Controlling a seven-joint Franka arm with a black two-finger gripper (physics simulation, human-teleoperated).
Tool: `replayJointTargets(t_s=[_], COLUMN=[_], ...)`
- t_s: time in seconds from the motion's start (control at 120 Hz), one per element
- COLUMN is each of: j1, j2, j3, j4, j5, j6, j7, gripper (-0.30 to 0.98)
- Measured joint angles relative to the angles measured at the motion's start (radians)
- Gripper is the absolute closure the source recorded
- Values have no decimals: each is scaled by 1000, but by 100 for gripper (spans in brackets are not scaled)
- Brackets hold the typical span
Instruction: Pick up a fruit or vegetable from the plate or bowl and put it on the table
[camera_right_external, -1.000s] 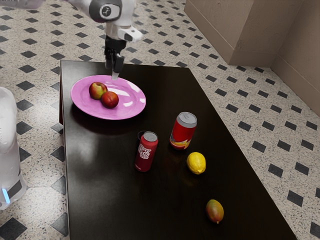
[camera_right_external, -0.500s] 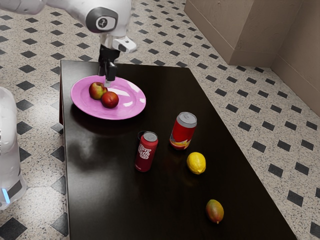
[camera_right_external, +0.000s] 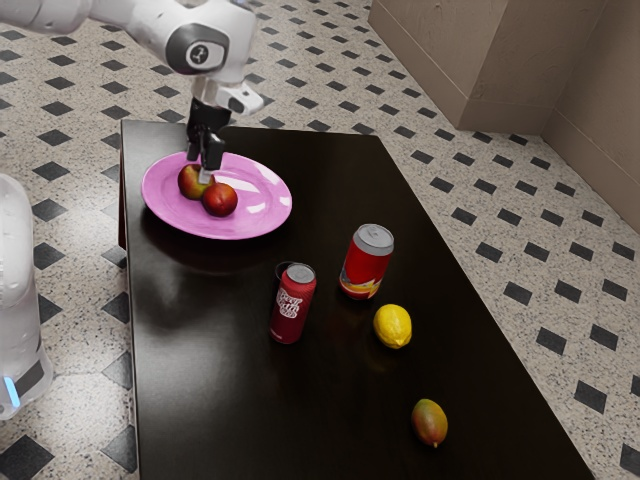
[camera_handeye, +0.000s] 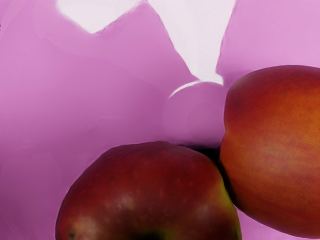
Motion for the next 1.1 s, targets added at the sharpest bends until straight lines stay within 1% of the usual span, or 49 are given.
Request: replayJointTargets(t_s=[0.55,0.683,0.892,1.1], j1=[0,0,-1,-2], j2=[40,45,50,49], j3=[15,16,23,23], j4=[-14,-16,-20,-20], j5=[-1,-2,-1,5], j6=[34,35,30,29], j7=[-3,-3,-15,-36], gripper=[2,4,17,26])
